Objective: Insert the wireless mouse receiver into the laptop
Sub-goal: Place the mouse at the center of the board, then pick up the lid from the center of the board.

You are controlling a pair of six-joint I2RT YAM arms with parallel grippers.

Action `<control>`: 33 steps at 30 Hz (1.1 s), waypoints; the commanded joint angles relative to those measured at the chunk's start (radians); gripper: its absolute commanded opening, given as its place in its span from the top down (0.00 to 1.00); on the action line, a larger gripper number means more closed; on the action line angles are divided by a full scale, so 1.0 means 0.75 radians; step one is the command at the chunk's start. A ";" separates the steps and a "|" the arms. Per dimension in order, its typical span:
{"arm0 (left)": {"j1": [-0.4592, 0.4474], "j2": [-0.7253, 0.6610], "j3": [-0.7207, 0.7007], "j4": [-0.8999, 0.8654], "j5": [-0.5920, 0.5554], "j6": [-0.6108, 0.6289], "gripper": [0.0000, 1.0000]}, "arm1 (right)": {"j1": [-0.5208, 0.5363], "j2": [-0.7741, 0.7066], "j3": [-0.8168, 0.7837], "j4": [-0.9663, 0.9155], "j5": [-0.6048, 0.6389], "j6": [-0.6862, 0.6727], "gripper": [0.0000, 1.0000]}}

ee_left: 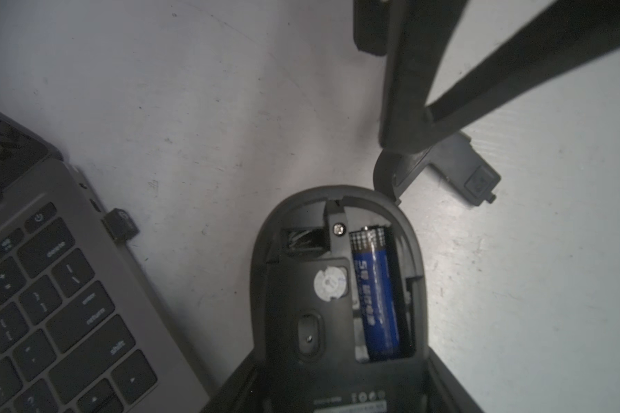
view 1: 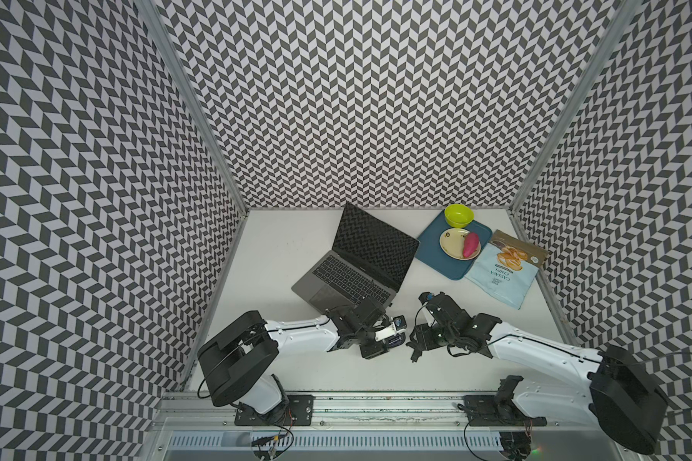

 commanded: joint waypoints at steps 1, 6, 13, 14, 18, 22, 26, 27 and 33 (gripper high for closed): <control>0.008 -0.009 -0.001 -0.018 0.006 0.024 0.50 | 0.054 0.061 0.029 -0.066 0.082 -0.012 0.44; 0.008 0.004 0.006 -0.030 0.014 0.033 0.36 | 0.098 0.130 0.035 -0.042 0.094 -0.037 0.44; 0.011 -0.104 -0.031 0.021 0.015 -0.011 0.04 | 0.158 0.204 0.063 -0.066 0.197 -0.026 0.46; 0.012 -0.125 -0.033 0.022 0.014 -0.015 0.02 | 0.172 0.224 0.069 -0.071 0.211 -0.025 0.46; 0.021 -0.262 -0.041 0.015 0.010 -0.079 0.00 | 0.229 0.304 0.113 -0.124 0.288 -0.012 0.51; 0.025 -0.468 -0.060 0.033 0.002 -0.261 0.00 | 0.267 0.363 0.132 -0.179 0.328 0.021 0.56; 0.022 -0.642 -0.103 0.115 -0.004 -0.618 0.01 | 0.306 0.418 0.149 -0.247 0.322 0.099 0.60; 0.021 -0.670 -0.125 0.147 -0.004 -0.717 0.02 | 0.312 0.422 0.148 -0.265 0.319 0.123 0.61; -0.026 -0.793 -0.303 0.293 0.017 -1.034 0.06 | 0.331 0.351 0.104 -0.299 0.267 0.222 0.65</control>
